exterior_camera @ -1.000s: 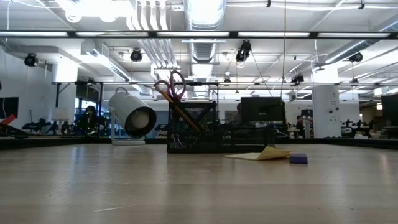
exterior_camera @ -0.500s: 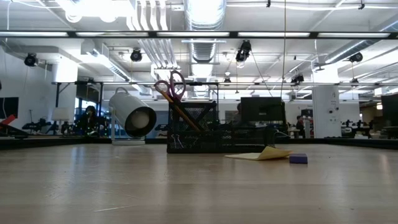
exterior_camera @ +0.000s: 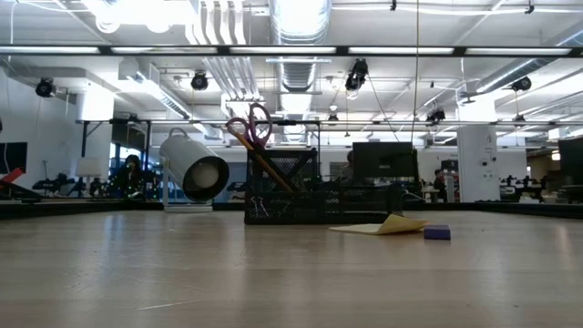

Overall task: Pick and place office supplies into organizer
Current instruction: Put the yellow sticky notes into the black desk organizer

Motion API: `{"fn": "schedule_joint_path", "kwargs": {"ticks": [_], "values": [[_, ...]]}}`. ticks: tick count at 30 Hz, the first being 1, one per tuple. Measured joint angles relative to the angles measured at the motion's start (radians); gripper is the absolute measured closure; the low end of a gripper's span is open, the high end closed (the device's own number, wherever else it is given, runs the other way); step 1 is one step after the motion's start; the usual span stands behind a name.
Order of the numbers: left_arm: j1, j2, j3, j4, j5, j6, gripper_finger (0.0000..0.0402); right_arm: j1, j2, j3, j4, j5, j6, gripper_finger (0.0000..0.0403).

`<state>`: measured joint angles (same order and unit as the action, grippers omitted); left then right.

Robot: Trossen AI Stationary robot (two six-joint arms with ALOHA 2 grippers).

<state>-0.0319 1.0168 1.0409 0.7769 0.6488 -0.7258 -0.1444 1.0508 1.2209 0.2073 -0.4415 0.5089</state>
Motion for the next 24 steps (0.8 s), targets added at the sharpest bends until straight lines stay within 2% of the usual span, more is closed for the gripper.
{"fn": "schedule_joint_path", "kwargs": {"ticks": [18, 20, 24], "values": [[0.000, 0.000, 0.000, 0.000, 0.001, 0.066, 0.0272, 0.000, 0.000, 0.000, -0.001, 0.000, 0.006, 0.0193], [0.000, 0.003, 0.000, 0.001, 0.000, 0.125, 0.0272, 0.000, 0.000, 0.000, -0.002, 0.000, 0.000, 0.0193], [0.000, 0.008, -0.001, -0.002, -0.005, 0.353, 0.0272, 0.000, 0.000, 0.000, -0.002, -0.001, -0.057, 0.0193]]}}
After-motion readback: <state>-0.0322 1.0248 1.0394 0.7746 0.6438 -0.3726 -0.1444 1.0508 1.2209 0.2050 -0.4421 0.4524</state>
